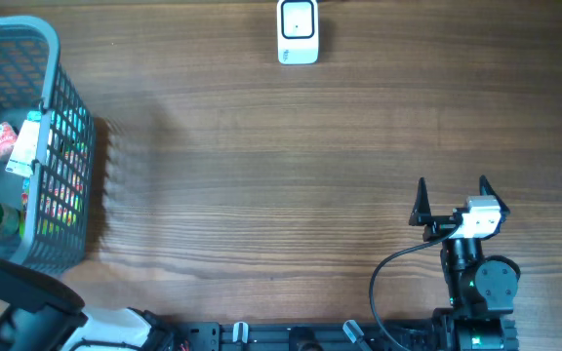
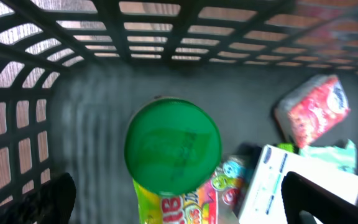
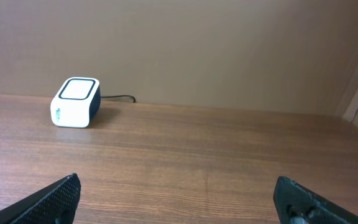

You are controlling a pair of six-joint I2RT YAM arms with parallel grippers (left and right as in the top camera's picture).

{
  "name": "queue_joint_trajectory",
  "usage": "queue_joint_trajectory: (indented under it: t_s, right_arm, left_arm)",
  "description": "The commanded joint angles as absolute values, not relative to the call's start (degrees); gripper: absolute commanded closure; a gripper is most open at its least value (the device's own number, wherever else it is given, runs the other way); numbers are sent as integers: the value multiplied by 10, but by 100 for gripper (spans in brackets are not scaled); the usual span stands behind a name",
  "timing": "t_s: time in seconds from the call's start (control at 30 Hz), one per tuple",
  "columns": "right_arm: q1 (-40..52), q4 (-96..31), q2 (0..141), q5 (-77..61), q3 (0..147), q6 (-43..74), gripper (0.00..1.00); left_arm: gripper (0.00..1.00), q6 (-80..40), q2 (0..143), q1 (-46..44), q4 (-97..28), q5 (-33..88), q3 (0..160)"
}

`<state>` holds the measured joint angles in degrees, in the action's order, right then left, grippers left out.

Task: Scan the item barcode
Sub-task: 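Reach the left gripper into the basket and grasp the green-capped bottle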

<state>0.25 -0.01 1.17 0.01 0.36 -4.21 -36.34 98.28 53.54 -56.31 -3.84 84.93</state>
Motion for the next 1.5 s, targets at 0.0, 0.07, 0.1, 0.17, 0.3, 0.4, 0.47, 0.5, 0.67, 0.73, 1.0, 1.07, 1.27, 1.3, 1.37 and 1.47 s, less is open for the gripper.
queue_joint_trajectory:
  t_s: [0.0, 0.07, 0.1, 0.17, 0.3, 0.4, 0.47, 0.5, 0.67, 0.73, 1.0, 1.07, 1.27, 1.3, 1.37, 1.47]
  right_arm:
    - [5, 3, 8, -5, 3, -45, 0]
    - [5, 3, 8, -5, 3, -45, 0]
    - [5, 3, 8, -5, 3, -45, 0]
    - [5, 3, 8, -5, 3, -45, 0]
    - [5, 3, 8, -5, 3, -45, 0]
    - [5, 3, 8, -5, 3, -45, 0]
    - [5, 3, 8, -5, 3, -45, 0]
    - [5, 3, 8, -5, 3, -45, 0]
    - [5, 3, 8, -5, 3, -45, 0]
    - [5, 3, 8, -5, 3, -45, 0]
    - [5, 3, 8, -5, 3, -45, 0]
    - [5, 3, 8, -5, 3, -45, 0]
    - [5, 3, 8, -5, 3, -45, 0]
    - [5, 3, 8, -5, 3, -45, 0]
    - [5, 3, 8, -5, 3, -45, 0]
    - [5, 3, 8, -5, 3, -45, 0]
  left_arm:
    - [0, -319, 1013, 523, -555, -89, 854]
    - [0, -313, 1028, 506, -550, -103, 854]
    - [0, -320, 1035, 498, -549, -104, 854]
    - [0, -340, 1050, 486, -548, -104, 854]
    - [0, -340, 1069, 479, -548, -104, 854]
    - [0, -350, 1074, 479, -547, -104, 854]
    - [0, -350, 1084, 479, -546, -104, 854]
    - [0, -350, 1087, 479, -546, -104, 854]
    - [0, -350, 1114, 479, -537, -135, 854]
    - [0, -350, 1114, 480, -538, -172, 854]
    - [0, -348, 1119, 481, -529, -187, 854]
    - [0, -348, 1127, 481, -527, -186, 854]
    - [34, -348, 1134, 481, -538, -178, 854]
    - [38, -348, 1132, 481, -546, -178, 854]
    - [42, -348, 1115, 481, -550, -178, 855]
    - [37, -348, 1056, 481, -551, -178, 862]
